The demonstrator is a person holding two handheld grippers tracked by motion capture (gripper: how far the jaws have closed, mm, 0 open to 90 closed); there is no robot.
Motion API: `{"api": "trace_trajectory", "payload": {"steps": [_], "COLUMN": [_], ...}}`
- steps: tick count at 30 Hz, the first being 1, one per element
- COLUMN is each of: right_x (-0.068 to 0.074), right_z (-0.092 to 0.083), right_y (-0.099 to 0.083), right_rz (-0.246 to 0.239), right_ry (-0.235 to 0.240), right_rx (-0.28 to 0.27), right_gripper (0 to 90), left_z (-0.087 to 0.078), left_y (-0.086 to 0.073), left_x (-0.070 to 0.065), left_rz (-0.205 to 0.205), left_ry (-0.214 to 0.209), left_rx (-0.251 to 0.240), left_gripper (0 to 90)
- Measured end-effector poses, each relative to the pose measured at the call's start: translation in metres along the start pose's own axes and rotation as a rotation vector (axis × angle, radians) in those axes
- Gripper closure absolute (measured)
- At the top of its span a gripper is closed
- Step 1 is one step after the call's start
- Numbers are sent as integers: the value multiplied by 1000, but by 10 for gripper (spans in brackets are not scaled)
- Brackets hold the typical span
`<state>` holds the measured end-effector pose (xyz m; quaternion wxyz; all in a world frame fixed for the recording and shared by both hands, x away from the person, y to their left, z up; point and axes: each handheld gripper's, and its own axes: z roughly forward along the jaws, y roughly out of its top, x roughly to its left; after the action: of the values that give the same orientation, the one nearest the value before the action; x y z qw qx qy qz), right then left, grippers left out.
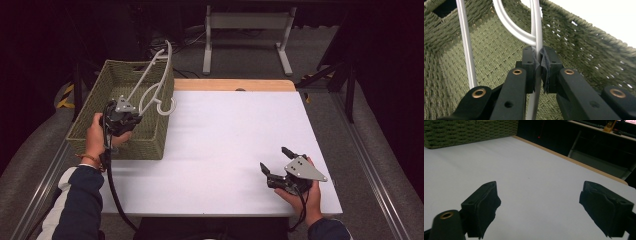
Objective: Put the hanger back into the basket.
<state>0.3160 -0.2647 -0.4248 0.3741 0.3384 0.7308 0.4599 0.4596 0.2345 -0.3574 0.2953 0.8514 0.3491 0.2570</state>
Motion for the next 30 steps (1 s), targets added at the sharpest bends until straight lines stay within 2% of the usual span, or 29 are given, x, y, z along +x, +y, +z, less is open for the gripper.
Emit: {"api": "trace_trajectory", "payload": {"steps": [4,7,10,12,14,18,20,21,23,26,28,30], "right_x": [4,6,8,9,11,13,14,15,15,15,14,13], "right_z": [1,2,3,4,3,4,5,5,5,5,5,4], "right_y": [3,5,5,5,5,4,4,4,4,4,4,4], "right_rz": [5,-4,-8,-10,-19,-30,-38,-38,-42,-43,-39,-40], "right_ry": [5,5,9,16,18,26,29,33,33,31,31,30], "right_rx": [-13,-18,-20,-16,-12,-2,4,3,5,8,8,8], "right_gripper": [136,137,147,147,151,152,153,152,152,154,155,156], "left_z": [4,5,5,6,6,7,5,2,2,0,-3,-6], "left_y": [-2,-2,-2,-3,-4,-6,-8,-10,-11,-12,-12,-12], "left_x": [0,-2,-2,-2,-2,-3,-3,0,-1,-2,-4,-5], "left_rz": [-3,14,6,-12,-3,-11,-40,-63,-73,-58,-64,-53], "left_ry": [4,12,11,31,53,74,76,59,48,67,63,57], "left_rx": [10,22,27,28,29,32,6,-21,-30,-42,-75,-98], "left_gripper": [821,820,819,817,808,807,784,734,731,717,693,662]}}
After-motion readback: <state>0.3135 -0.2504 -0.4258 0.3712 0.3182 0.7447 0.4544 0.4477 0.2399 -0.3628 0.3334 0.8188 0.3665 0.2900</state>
